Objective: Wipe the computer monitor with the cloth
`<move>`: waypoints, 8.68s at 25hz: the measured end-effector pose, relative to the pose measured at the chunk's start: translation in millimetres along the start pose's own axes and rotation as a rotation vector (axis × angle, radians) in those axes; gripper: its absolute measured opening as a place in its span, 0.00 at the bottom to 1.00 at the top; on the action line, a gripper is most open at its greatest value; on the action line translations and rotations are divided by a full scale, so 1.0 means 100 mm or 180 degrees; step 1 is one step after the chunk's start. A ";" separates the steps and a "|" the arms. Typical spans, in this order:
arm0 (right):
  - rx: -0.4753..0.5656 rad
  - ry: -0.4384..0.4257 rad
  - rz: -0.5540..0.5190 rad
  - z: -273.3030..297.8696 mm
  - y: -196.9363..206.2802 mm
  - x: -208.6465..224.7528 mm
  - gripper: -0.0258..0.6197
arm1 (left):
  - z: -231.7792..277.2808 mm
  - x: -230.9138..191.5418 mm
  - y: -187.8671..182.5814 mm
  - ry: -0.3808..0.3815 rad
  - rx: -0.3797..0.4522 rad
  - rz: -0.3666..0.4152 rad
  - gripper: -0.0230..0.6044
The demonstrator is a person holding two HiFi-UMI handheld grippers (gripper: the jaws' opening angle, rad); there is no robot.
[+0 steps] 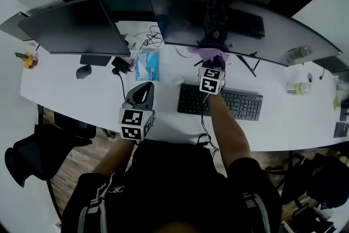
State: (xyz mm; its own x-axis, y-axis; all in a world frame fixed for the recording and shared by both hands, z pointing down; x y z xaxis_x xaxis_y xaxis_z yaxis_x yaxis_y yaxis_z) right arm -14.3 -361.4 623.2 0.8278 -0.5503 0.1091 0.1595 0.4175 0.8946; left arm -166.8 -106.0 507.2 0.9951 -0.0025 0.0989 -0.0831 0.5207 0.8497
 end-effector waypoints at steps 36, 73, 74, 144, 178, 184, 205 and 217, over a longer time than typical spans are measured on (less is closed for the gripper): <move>0.0130 0.0470 0.0202 -0.47 0.08 2.49 0.17 | 0.75 1.79 -0.37 0.0325 -0.0040 0.0144 0.06; 0.0342 0.1522 0.1076 -0.87 0.04 4.27 0.17 | 1.15 2.32 -0.67 0.0586 -0.0073 0.0467 0.06; 0.0345 0.1529 0.1071 -0.88 0.03 4.28 0.17 | 1.16 2.33 -0.68 0.0593 -0.0073 0.0473 0.06; 0.2082 0.0851 0.0232 -2.80 -2.57 3.73 0.17 | 0.23 2.10 -0.71 0.0304 0.0695 0.0217 0.06; 0.1781 0.0827 -0.1313 -2.89 -2.99 2.70 0.17 | -0.04 1.52 -0.60 0.0228 0.0704 0.0201 0.06; 0.1784 0.0672 -0.0925 -2.78 -3.04 2.49 0.17 | -0.14 1.19 -0.54 0.0205 0.0699 0.0203 0.06; 0.1529 -0.0189 0.0475 -2.61 -3.32 1.98 0.17 | -0.32 0.54 -0.33 0.0140 0.0626 0.0108 0.06; 0.1329 -0.0152 0.0360 -2.50 -3.39 1.58 0.17 | -0.37 0.34 -0.25 0.0077 0.0610 0.0041 0.06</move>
State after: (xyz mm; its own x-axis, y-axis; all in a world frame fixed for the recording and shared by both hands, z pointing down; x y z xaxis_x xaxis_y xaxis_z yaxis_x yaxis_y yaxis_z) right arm 197.4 -408.7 228.9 0.8002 -0.5548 0.2278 -0.1701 0.1543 0.9733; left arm -129.1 -87.5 470.5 0.9947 0.0250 0.0999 -0.1023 0.3485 0.9317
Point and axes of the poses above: the fingertips, and each gripper's own axes: z forward along the fingers, x to its right, y out of its underside, the point moved 8 cm from there along -z, backward along the fingers, and after that the axes turned 10 degrees about z, right-handed, at the moved point
